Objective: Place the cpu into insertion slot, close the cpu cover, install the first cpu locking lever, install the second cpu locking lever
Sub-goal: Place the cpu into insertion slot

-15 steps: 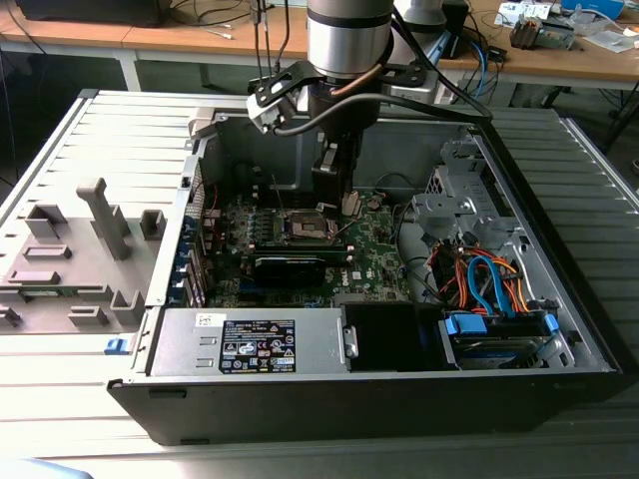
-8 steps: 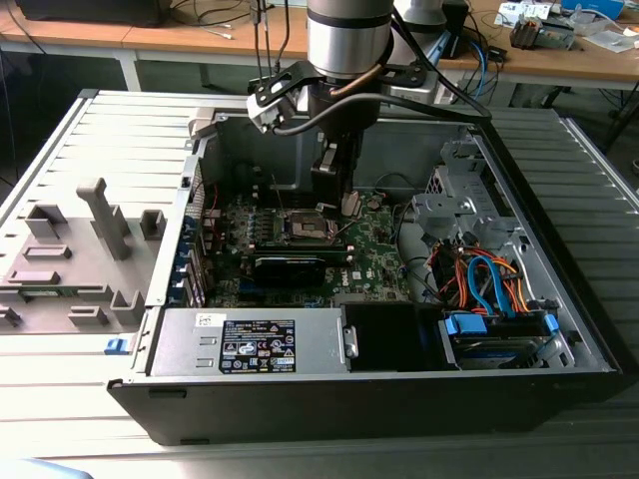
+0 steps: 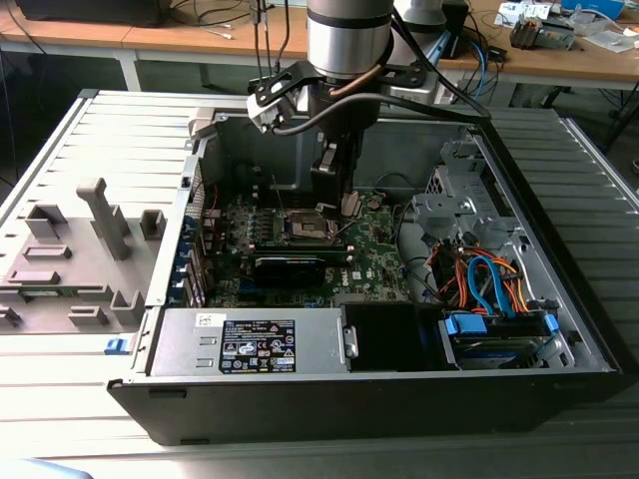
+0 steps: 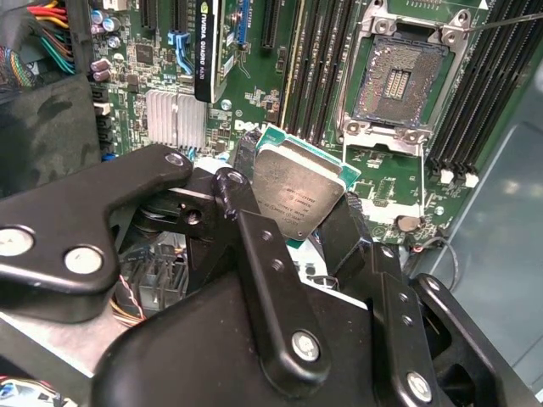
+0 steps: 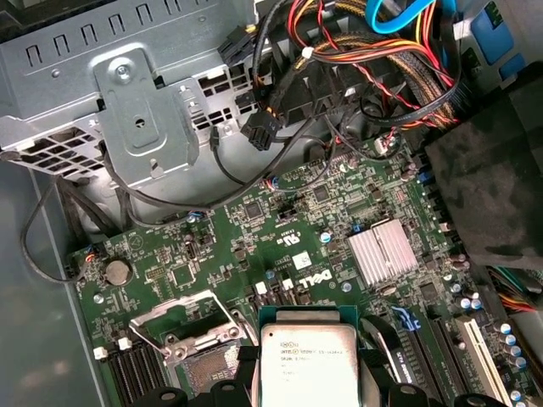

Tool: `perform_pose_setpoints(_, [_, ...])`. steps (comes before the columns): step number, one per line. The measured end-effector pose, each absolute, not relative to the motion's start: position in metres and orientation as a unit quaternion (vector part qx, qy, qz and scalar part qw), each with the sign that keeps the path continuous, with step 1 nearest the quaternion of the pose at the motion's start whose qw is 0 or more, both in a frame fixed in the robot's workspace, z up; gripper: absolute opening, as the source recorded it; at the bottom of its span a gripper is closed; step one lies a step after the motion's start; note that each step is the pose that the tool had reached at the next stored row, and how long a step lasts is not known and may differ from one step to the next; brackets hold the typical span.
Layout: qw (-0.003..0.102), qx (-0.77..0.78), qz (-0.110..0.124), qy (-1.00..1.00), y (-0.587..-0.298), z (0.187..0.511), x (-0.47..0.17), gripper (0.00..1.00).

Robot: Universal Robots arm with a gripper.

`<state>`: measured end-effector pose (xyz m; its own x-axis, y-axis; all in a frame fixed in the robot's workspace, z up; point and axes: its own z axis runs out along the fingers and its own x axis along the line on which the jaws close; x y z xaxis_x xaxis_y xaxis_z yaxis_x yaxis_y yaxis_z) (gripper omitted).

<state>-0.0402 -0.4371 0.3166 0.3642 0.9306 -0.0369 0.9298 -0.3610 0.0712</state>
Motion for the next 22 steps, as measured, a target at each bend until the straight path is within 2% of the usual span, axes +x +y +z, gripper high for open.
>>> perform_pose_setpoints(22, [0.04,0.83,0.004,0.557,-0.4371,0.3158,-0.0402,0.55])
